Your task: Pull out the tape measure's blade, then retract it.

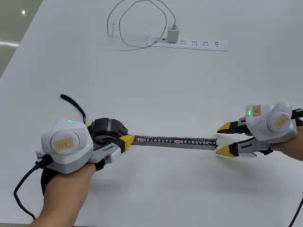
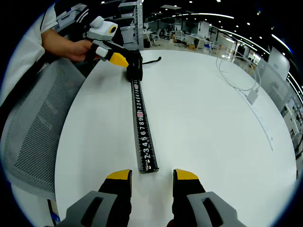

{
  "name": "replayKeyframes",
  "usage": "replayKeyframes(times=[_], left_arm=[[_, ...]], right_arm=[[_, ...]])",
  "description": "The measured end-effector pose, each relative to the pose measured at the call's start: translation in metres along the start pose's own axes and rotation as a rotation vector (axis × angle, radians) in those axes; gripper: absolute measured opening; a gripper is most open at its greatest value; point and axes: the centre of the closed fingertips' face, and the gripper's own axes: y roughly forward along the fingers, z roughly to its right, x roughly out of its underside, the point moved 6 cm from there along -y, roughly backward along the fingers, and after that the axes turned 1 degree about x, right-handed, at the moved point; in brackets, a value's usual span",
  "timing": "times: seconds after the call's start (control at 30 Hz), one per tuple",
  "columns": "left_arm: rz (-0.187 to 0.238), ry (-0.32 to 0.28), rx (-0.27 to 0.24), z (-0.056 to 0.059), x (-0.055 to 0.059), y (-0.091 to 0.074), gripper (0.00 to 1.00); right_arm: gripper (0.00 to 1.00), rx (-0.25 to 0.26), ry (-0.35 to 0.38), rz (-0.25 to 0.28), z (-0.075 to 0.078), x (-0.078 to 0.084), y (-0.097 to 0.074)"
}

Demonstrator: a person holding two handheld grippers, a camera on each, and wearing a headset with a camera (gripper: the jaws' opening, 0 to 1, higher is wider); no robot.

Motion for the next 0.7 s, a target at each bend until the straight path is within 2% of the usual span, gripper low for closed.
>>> replayKeyframes(times=[0.27,0.7], left_arm=[[-0.009,-0.007,-0.023,-0.002,0.001,0.003,0.66],[-0.016,-0.051,-0.042,-0.005,0.003,0.007,0.62]], right_arm=[[0.27,-0.015,-0.009,-0.008,0.000,-0.001,0.004],[0.22,-0.037,-0.028,-0.016,0.002,-0.001,0.011]])
